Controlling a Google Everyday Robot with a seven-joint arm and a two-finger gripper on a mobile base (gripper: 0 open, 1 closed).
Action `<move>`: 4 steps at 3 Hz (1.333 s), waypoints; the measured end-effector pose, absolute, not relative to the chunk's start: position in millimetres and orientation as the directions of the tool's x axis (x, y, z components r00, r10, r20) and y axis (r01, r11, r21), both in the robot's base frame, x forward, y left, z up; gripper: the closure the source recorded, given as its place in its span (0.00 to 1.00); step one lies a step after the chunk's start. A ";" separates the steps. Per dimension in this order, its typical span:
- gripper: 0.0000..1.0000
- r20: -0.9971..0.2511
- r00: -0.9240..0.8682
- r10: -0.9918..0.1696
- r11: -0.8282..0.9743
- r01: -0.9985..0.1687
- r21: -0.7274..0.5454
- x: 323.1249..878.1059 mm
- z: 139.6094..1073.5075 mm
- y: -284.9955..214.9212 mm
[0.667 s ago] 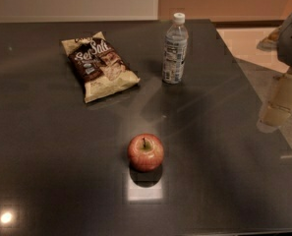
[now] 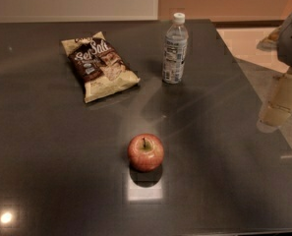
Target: Move blue plastic bottle near apple
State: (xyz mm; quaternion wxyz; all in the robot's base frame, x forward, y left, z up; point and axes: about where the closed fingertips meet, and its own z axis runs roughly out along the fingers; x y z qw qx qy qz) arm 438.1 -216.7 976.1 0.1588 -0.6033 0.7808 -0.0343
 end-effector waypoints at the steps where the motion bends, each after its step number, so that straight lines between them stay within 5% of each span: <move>1: 0.00 -0.243 -0.236 -0.941 0.295 -0.923 -0.247 478.2 968.3 -226.7; 4: 0.00 -0.416 -0.279 -0.866 0.391 -0.896 -0.213 621.4 923.1 -239.1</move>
Offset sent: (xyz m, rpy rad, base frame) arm 0.1758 -0.0426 -0.0445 0.1557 -0.0281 -0.0841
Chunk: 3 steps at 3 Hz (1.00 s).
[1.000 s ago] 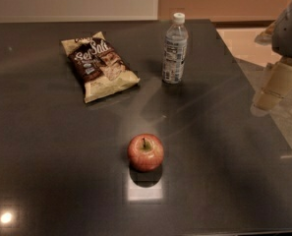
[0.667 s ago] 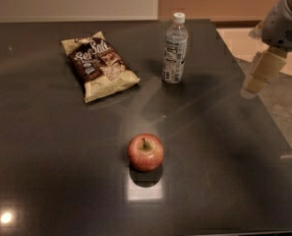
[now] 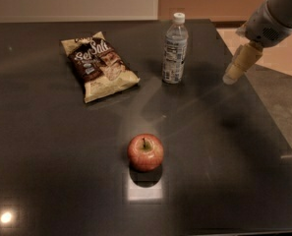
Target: Move blue plastic bottle near apple
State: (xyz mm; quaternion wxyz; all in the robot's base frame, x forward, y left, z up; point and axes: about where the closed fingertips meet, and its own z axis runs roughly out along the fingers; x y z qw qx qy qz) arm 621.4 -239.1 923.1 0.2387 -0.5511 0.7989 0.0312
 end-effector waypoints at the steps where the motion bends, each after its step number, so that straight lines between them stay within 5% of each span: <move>1: 0.00 -0.496 -0.273 -0.824 0.411 -0.891 -0.193 647.5 910.5 -216.7; 3: 0.00 -0.641 -0.250 -0.726 0.420 -0.899 -0.124 672.4 887.3 -153.4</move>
Offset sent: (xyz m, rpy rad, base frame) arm 0.0590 0.0885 -0.0367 0.3074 -0.0443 0.0054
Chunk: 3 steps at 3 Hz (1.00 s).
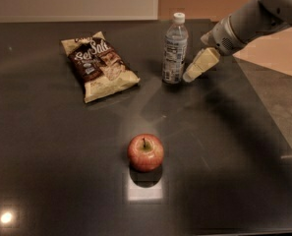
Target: Move blue plastic bottle near apple
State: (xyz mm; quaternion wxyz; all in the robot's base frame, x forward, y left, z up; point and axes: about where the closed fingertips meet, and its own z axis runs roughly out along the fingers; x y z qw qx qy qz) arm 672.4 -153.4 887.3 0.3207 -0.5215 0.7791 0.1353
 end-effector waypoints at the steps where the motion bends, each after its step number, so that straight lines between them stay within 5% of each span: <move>1: 0.00 -0.683 -0.237 -0.691 0.413 -0.905 -0.105 680.0 884.7 -131.7; 2: 0.00 -0.715 -0.225 -0.662 0.413 -0.906 -0.097 690.0 889.9 -119.6; 3: 0.18 -0.740 -0.223 -0.634 0.405 -0.912 -0.071 695.8 893.9 -109.1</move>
Offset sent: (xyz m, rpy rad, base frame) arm 0.0302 0.0420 0.0175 0.1554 -0.0462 0.0173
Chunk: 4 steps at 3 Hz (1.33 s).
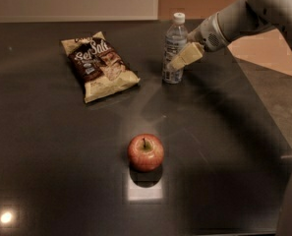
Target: Move blue plastic bottle near apple
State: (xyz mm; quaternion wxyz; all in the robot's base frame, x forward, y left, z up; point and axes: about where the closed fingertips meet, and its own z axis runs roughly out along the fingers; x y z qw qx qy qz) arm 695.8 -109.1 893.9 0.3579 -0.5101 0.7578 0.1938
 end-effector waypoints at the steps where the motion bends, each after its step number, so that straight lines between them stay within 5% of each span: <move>1: 0.41 -0.755 -0.227 -0.616 0.391 -0.919 -0.043 696.0 896.5 -101.7; 3: 0.87 -0.778 -0.217 -0.589 0.330 -0.944 0.014 660.8 912.1 -94.0; 4: 1.00 -0.789 -0.182 -0.587 0.247 -0.968 0.040 624.5 923.2 -92.5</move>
Offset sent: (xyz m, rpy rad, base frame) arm -0.0246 0.0101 0.0179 0.0892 0.0600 0.0470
